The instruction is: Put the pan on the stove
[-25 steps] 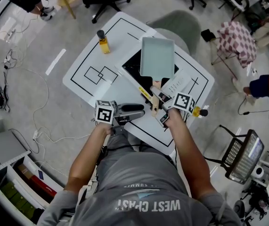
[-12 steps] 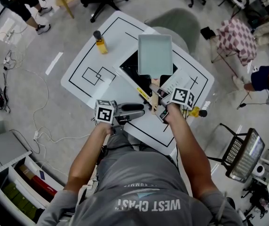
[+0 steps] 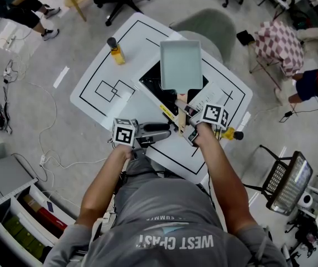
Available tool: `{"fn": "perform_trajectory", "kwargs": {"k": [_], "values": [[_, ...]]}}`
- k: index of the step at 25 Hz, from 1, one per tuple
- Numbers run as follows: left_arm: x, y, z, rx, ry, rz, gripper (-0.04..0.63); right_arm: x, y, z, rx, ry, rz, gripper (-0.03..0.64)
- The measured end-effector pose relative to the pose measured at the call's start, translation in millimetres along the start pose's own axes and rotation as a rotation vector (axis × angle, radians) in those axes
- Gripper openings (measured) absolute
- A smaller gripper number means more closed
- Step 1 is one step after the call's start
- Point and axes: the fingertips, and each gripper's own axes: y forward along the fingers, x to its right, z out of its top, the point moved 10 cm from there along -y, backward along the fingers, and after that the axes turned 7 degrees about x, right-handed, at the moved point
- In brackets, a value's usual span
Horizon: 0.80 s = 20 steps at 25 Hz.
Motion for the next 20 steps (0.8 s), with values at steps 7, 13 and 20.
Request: {"fn": "perform_trajectory", "kwargs": {"k": [7, 13, 20], "values": [[-0.4, 5.1, -3.4, -0.021, 0.015, -0.008, 0.186, -0.8, -8.4, -6.7, 0.014, 0.019, 0.005, 0.151], [-3.2, 0.5, -6.9, -0.014, -0.017, 0.012, 0.186, -4.3, -5.1, -2.5, 0.021, 0.114, 0.053, 0.130], [-3.2, -5.0, -19.5, -0.009, -0.042, 0.025, 0.186, -11.1, 5.2, 10.6, 0.026, 0.146, 0.071, 0.135]]}}
